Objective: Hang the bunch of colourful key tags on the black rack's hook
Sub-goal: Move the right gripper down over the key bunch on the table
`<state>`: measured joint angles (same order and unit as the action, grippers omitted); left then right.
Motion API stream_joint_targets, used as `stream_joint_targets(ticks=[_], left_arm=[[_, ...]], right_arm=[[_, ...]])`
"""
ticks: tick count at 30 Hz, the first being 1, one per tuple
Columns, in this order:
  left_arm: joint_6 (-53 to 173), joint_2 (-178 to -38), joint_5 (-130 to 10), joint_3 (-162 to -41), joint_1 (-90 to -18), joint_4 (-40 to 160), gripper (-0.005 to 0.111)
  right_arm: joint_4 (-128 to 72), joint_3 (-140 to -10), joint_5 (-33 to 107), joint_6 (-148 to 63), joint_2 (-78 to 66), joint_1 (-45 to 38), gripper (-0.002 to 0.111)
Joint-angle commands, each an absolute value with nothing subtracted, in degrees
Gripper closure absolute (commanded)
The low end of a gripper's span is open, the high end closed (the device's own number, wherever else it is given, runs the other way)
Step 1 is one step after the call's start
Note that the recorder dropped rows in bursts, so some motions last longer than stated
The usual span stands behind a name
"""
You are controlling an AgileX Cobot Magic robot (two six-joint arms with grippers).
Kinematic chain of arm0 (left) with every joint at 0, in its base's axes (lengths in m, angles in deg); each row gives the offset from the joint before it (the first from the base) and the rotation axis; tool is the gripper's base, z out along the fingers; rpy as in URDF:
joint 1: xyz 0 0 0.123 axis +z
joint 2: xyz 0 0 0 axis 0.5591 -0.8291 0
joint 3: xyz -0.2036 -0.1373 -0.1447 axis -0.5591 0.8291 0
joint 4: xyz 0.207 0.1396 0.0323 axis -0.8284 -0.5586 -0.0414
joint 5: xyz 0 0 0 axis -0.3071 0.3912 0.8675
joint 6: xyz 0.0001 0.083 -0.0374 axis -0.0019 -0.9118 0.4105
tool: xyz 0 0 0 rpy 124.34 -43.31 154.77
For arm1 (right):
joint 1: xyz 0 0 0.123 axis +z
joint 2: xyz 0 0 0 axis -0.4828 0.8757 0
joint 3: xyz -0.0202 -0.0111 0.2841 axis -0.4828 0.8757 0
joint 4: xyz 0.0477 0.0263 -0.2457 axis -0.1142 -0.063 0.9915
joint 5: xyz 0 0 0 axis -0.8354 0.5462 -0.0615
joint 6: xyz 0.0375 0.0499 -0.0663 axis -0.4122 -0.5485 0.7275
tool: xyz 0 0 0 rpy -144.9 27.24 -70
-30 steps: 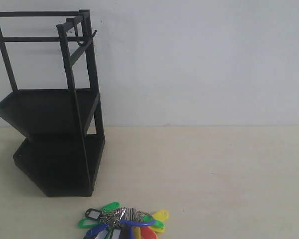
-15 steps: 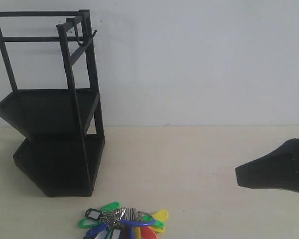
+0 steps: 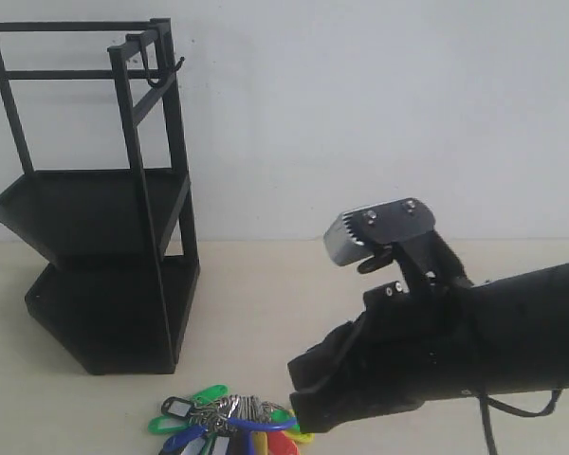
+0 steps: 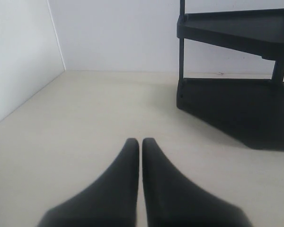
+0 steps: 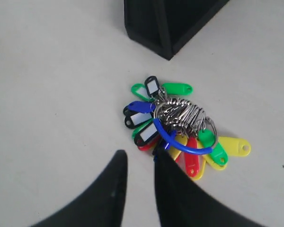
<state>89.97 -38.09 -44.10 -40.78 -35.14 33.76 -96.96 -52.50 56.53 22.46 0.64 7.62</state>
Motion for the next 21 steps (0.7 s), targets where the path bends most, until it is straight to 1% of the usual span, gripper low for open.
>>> stream_joint_targets(ticks=[1,3,5,12,21], left_arm=[[90.3,-38.3,-44.3,-40.9,-35.2,33.7,0.102],[90.3,-38.3,-44.3,-40.9,-35.2,33.7,0.102],[90.3,-38.3,-44.3,-40.9,-35.2,33.7,0.102],[90.3,-38.3,-44.3,-40.9,-35.2,33.7,0.102],[90.3,-38.3,-44.3,-40.9,-35.2,33.7,0.102]], right_arm=[[-96.9,-54.1,56.7,27.0,6.8,7.8,0.057],[-97.5,-54.2,55.6,30.5,9.9,7.8,0.045],[-97.5,-54.6,54.5,32.0,12.6,7.8,0.041],[-97.7,-59.0,53.7,33.4,21.1,7.8,0.042],[-98.0,-64.0,54.8,45.0,26.4,7.8,0.042]])
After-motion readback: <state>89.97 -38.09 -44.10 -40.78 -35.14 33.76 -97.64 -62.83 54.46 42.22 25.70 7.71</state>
